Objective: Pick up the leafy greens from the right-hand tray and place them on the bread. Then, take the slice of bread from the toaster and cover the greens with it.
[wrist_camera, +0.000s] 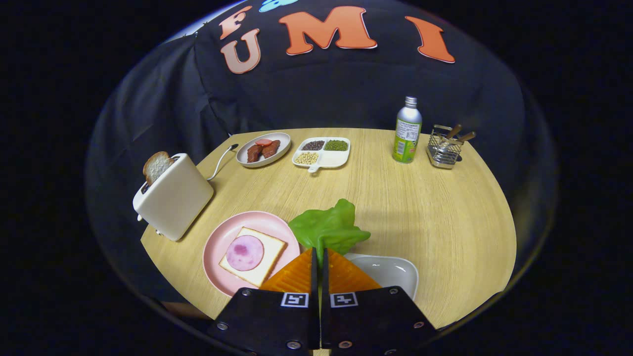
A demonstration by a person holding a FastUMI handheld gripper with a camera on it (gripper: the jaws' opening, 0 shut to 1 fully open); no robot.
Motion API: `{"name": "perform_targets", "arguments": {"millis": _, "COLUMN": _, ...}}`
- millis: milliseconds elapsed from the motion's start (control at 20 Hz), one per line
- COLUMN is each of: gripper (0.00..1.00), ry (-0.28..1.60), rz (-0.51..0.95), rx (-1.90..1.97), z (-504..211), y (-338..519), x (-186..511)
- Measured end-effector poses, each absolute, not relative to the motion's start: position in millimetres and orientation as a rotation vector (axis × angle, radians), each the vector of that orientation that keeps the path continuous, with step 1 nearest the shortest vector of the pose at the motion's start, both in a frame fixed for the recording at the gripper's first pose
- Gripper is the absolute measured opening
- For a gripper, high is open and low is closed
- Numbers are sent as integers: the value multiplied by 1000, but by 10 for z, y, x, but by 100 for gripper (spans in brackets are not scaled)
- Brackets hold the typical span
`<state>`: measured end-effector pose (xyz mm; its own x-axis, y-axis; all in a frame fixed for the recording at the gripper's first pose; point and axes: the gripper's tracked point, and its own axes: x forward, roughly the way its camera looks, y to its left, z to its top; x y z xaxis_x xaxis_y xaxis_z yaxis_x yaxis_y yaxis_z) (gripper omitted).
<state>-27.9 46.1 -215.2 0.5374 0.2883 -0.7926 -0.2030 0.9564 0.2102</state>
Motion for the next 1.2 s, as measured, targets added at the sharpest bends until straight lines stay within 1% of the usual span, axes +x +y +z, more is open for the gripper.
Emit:
{"name": "perform_targets", "arguments": {"millis": 550, "gripper": 2, "ry": 995, "rz": 488, "rx": 61, "z": -2168, "y": 1235, "x": -391}}
{"name": "perform_targets", "arguments": {"millis": 750, "gripper": 2, "ry": 1015, "rz": 526, "rx": 40, "z": -2206, "y": 1399, "x": -421}}
{"name": "perform_targets", "arguments": {"millis": 1200, "gripper": 3, "ry": 1059, "rz": 662, "rx": 64, "z": -2290, "y": 1854, "x": -555}}
